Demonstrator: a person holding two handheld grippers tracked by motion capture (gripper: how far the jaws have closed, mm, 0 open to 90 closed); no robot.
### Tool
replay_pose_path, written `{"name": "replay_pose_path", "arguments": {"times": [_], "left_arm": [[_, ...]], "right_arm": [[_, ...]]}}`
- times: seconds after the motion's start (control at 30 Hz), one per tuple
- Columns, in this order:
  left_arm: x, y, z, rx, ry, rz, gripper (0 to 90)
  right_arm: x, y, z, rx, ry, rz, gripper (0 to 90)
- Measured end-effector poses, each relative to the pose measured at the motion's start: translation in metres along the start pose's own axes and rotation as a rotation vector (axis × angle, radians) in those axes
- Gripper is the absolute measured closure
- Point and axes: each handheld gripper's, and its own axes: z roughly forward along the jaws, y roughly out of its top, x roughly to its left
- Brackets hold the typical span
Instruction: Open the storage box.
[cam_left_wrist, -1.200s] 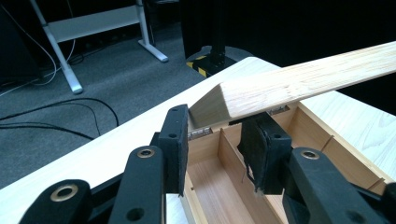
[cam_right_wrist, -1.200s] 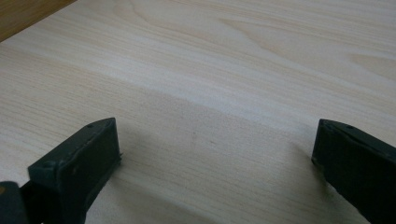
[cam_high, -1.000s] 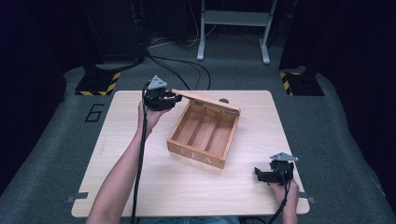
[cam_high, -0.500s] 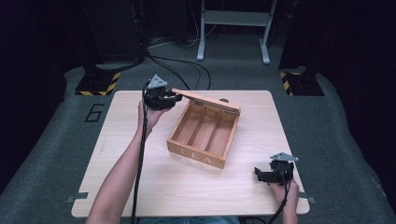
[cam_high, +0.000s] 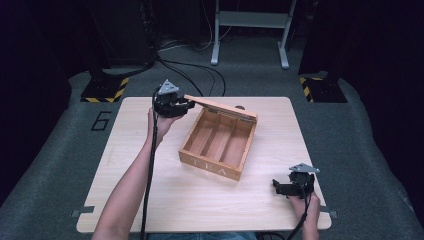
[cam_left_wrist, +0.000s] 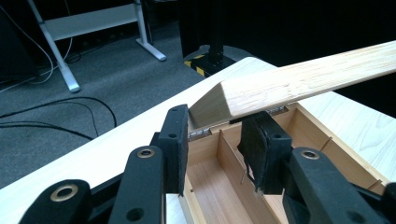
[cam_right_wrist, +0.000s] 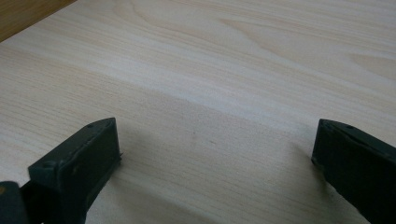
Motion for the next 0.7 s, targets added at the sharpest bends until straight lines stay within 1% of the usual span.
{"name": "replay_pose_path", "arguments": {"times": [0.7], "left_arm": [[0.0001,0.0005,-0.0002,0.006,-0.002,0.003,62.0]], "right_arm": [[0.0000,0.0000,0.0000,0.000,0.000,0.000,0.4]]}}
